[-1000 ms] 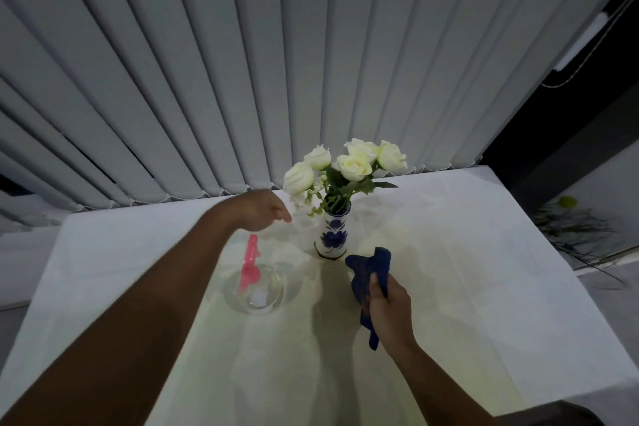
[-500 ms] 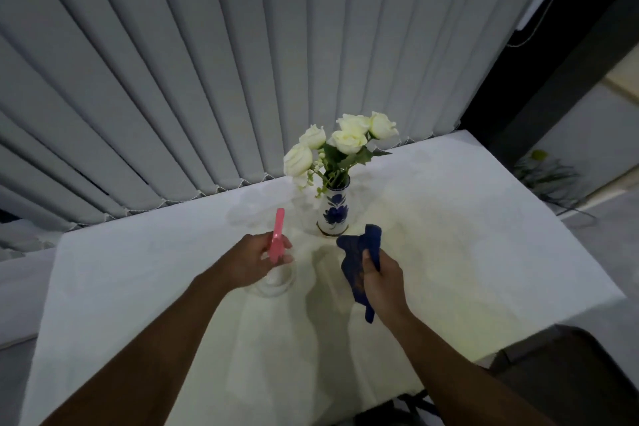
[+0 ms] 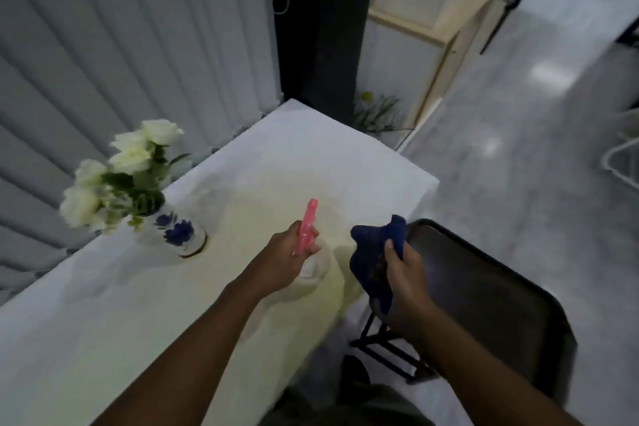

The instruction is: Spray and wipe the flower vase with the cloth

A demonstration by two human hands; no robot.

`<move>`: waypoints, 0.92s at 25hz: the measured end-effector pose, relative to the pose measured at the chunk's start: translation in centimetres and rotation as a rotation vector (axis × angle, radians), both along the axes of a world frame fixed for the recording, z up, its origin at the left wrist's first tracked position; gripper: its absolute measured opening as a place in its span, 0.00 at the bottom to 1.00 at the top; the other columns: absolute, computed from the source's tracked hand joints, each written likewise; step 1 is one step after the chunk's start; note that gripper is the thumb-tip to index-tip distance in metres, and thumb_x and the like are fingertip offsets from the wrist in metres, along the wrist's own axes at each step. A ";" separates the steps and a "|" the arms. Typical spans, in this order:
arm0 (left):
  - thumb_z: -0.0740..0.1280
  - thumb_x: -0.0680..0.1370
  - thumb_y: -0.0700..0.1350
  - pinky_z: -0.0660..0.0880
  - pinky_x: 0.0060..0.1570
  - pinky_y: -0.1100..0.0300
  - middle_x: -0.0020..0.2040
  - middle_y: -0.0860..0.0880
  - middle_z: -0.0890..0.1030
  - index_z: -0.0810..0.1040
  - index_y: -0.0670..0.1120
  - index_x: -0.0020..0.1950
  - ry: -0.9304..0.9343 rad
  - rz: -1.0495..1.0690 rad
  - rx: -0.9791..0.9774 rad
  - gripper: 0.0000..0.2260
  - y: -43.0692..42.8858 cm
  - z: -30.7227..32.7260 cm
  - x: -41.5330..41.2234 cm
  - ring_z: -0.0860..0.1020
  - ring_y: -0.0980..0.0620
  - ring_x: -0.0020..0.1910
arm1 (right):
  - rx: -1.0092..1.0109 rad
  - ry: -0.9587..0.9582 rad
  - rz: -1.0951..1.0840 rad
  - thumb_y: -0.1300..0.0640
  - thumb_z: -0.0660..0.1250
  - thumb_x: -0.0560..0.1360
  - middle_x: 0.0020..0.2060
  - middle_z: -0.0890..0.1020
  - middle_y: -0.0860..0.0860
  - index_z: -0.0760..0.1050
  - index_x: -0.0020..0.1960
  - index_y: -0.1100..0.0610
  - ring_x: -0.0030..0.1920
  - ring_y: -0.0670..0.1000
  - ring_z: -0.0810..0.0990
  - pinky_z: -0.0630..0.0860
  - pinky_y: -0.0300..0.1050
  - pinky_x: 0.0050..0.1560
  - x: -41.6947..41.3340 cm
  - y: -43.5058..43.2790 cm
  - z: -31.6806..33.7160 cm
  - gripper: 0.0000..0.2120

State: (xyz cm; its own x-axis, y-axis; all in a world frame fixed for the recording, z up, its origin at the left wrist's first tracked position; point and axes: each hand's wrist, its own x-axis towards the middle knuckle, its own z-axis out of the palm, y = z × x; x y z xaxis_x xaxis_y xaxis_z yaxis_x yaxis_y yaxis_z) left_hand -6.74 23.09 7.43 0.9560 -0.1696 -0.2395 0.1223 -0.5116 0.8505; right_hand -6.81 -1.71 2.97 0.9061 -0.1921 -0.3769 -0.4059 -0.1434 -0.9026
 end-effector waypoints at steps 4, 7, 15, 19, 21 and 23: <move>0.67 0.81 0.47 0.76 0.61 0.57 0.56 0.54 0.82 0.75 0.51 0.63 0.004 -0.199 -0.073 0.11 -12.4 -0.5 3.3 0.82 0.55 0.55 | -0.204 -0.011 -0.289 0.53 0.59 0.83 0.45 0.83 0.56 0.78 0.54 0.52 0.46 0.57 0.82 0.75 0.50 0.41 -2.8 -13.3 -0.6 0.09; 0.66 0.81 0.49 0.75 0.60 0.57 0.60 0.51 0.82 0.74 0.50 0.65 0.040 -0.327 -0.049 0.13 -19.7 -1.4 4.4 0.81 0.52 0.57 | -0.392 0.036 -0.323 0.57 0.59 0.83 0.43 0.82 0.57 0.77 0.56 0.58 0.46 0.60 0.81 0.69 0.47 0.40 -4.5 -21.3 -2.6 0.09; 0.67 0.81 0.42 0.71 0.50 0.77 0.59 0.54 0.78 0.77 0.46 0.60 0.078 -0.392 0.018 0.08 -27.2 -6.2 4.5 0.78 0.58 0.56 | -0.706 0.250 0.602 0.36 0.56 0.79 0.80 0.44 0.45 0.52 0.81 0.47 0.79 0.53 0.39 0.46 0.60 0.79 -10.2 -24.7 -10.4 0.34; 0.67 0.81 0.43 0.72 0.53 0.72 0.57 0.54 0.78 0.77 0.47 0.60 0.096 -0.353 0.018 0.08 -27.5 -7.0 4.3 0.78 0.55 0.56 | -0.895 0.247 0.583 0.39 0.47 0.81 0.81 0.47 0.47 0.55 0.80 0.46 0.81 0.55 0.43 0.47 0.58 0.79 -10.1 -23.8 -11.0 0.29; 0.67 0.81 0.44 0.76 0.57 0.62 0.58 0.53 0.79 0.77 0.48 0.61 0.093 -0.335 0.024 0.09 -27.5 -7.0 4.4 0.81 0.52 0.57 | -0.927 0.248 0.545 0.44 0.51 0.83 0.81 0.54 0.47 0.61 0.78 0.46 0.81 0.56 0.50 0.54 0.58 0.78 -9.7 -23.5 -11.1 0.24; 0.68 0.80 0.46 0.78 0.61 0.53 0.59 0.54 0.79 0.77 0.49 0.63 0.121 -0.362 0.045 0.11 -27.4 -6.5 4.5 0.81 0.50 0.59 | -0.917 0.209 0.473 0.48 0.56 0.82 0.78 0.65 0.48 0.69 0.74 0.47 0.78 0.56 0.61 0.65 0.56 0.74 -8.7 -23.4 -10.6 0.21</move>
